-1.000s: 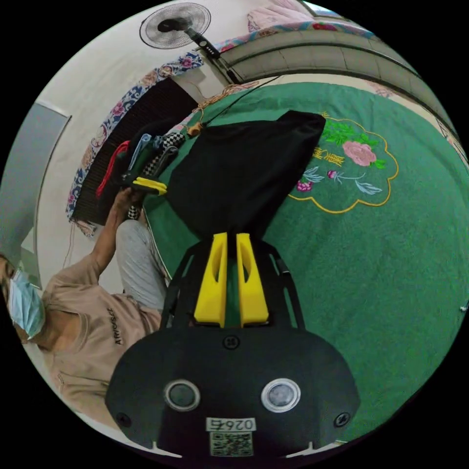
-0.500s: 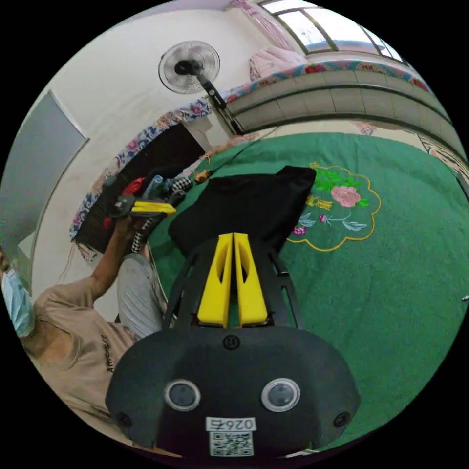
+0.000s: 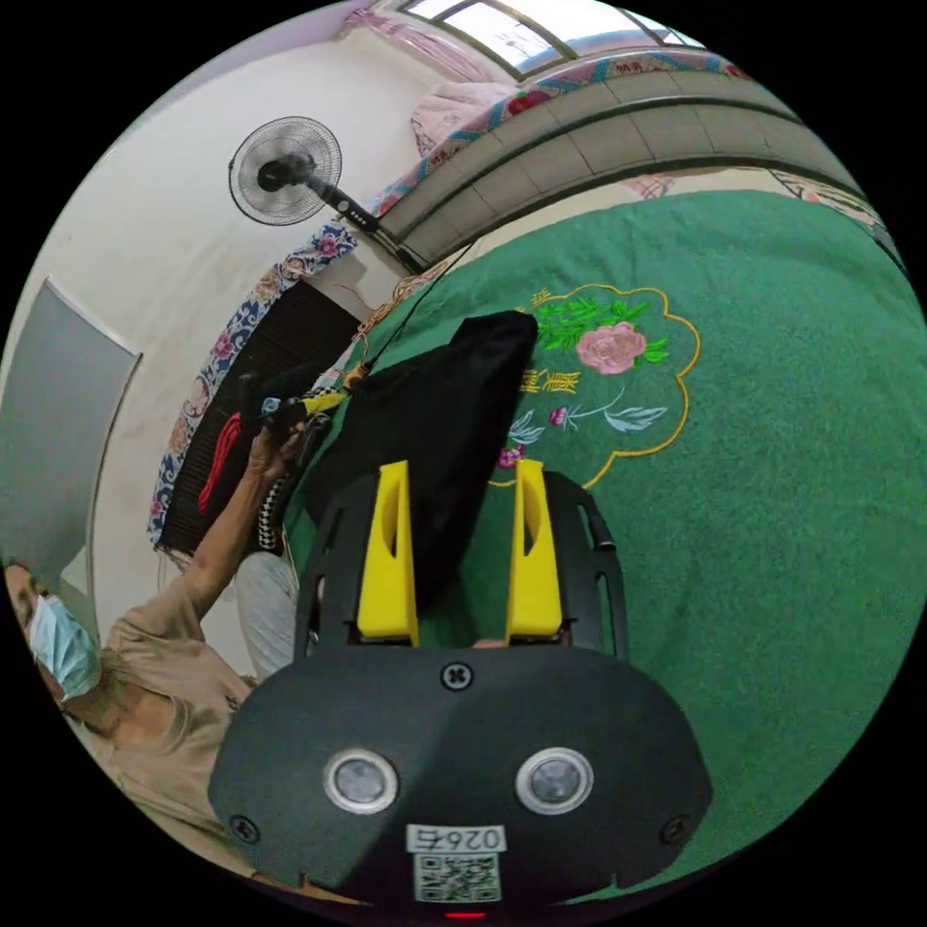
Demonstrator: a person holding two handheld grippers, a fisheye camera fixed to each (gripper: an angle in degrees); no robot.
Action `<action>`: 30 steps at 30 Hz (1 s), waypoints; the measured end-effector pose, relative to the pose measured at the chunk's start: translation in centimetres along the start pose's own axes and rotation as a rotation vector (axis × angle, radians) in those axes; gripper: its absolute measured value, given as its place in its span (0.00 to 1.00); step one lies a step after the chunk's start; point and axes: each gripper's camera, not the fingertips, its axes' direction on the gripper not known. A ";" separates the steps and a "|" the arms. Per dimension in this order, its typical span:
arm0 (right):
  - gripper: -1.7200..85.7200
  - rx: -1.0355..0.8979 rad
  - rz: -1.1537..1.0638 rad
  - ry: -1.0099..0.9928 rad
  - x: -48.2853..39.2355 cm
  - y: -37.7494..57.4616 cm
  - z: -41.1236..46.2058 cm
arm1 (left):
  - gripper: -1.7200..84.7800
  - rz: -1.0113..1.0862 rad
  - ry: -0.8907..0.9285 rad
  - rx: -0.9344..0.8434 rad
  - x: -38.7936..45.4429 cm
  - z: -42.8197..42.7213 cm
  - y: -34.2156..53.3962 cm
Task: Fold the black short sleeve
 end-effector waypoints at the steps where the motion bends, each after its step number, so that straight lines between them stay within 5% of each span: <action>1: 0.20 -0.003 0.004 0.020 0.5 -0.4 -0.3 | 0.27 -0.009 -0.006 -0.011 -0.6 0.6 -0.3; 14: 0.15 -0.075 -0.076 -0.198 0.0 -6.8 3.3 | 0.21 0.237 -0.277 -0.191 6.1 9.0 -4.2; 22: 0.06 -0.111 -0.023 -0.235 -1.8 -5.5 -0.2 | 0.10 0.236 -0.019 -0.152 8.6 10.0 -5.1; 30: 0.03 0.077 -0.366 0.135 -19.2 2.0 -13.2 | 0.09 0.358 -0.229 0.075 25.8 3.7 -1.9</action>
